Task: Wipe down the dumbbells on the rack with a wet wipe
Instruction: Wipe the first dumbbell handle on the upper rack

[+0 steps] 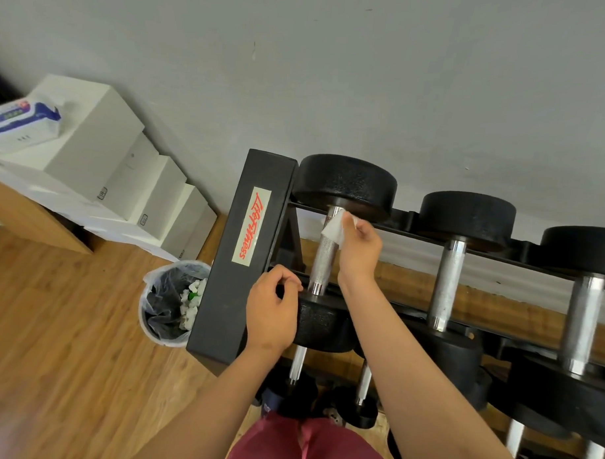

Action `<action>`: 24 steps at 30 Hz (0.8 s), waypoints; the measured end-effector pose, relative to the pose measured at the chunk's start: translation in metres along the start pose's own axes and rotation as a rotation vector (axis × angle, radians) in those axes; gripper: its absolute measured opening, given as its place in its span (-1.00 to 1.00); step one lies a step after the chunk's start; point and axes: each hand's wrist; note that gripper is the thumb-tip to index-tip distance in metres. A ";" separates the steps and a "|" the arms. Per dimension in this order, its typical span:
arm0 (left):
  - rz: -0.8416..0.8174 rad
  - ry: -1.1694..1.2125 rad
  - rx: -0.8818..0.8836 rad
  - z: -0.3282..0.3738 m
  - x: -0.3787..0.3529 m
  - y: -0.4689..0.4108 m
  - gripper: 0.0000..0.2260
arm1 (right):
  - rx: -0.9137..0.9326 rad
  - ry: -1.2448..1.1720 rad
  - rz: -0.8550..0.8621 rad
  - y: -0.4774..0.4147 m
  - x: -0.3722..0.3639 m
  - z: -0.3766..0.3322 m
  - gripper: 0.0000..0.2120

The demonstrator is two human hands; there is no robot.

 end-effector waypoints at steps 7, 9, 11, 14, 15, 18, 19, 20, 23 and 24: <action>0.000 0.018 -0.010 0.001 0.001 0.000 -0.77 | -0.062 -0.014 0.003 -0.008 0.000 -0.001 -0.82; 0.001 0.023 -0.006 0.001 0.001 0.001 -0.77 | -0.072 -0.012 -0.049 -0.006 0.002 -0.001 -0.86; -0.001 0.021 -0.006 0.001 0.001 0.001 -0.77 | -0.064 0.026 -0.130 0.000 0.006 0.005 -0.88; -0.005 0.015 -0.006 0.000 0.001 0.000 -0.78 | -0.032 0.038 -0.111 -0.001 0.008 0.002 -0.92; -0.005 0.013 -0.005 0.000 0.001 0.000 -0.78 | -0.016 0.038 -0.080 -0.004 0.007 -0.002 -0.92; -0.005 0.009 0.000 -0.001 0.001 -0.001 -0.77 | 0.032 0.074 -0.043 -0.007 0.008 -0.002 -0.83; -0.007 0.007 -0.001 -0.001 0.001 0.000 -0.77 | 0.058 0.096 -0.052 -0.004 0.009 0.000 -0.83; -0.009 0.005 -0.003 -0.001 0.001 0.000 -0.77 | 0.085 0.121 -0.063 -0.002 0.011 0.004 -0.83; -0.013 -0.001 -0.008 -0.001 0.001 -0.001 -0.78 | 0.150 0.214 -0.081 -0.001 0.015 0.006 -0.85; -0.014 -0.002 -0.006 -0.001 0.001 -0.001 -0.78 | 0.153 0.224 -0.064 -0.004 0.013 0.002 -0.84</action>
Point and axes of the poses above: each hand's wrist, its own y-axis away from the middle knuckle, its own x-axis out of the back of the hand, z = x × y, and after that the axes turned 9 degrees about y, right-handed
